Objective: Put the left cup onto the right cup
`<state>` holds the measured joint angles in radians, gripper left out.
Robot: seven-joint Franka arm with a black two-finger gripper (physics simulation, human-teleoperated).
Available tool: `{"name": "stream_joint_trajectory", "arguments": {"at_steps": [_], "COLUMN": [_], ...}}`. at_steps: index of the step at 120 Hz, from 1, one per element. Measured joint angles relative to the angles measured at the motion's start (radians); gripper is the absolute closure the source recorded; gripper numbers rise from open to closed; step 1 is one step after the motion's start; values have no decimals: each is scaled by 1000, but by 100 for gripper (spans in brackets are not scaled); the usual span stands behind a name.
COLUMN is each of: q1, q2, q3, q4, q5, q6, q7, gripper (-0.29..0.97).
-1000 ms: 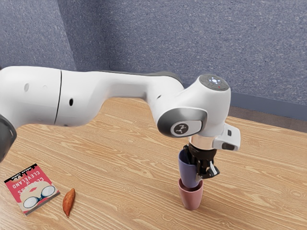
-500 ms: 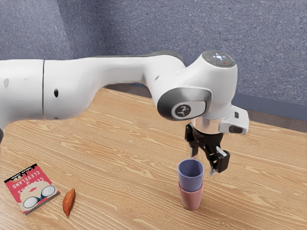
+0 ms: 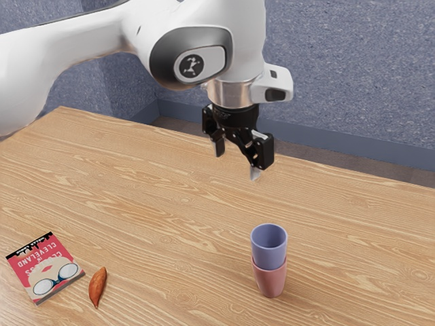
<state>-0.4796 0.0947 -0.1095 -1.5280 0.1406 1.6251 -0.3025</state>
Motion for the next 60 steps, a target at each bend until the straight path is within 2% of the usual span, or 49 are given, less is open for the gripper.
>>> {"name": "stream_joint_trajectory", "arguments": {"at_steps": [23, 60], "q1": [-4, 159], "q2": [-56, -57], "q3": [125, 187], "q4": [-33, -35], "q5": [-43, -65], "q6": [-50, -73], "q7": [38, 119], "gripper": [0, 0]}}
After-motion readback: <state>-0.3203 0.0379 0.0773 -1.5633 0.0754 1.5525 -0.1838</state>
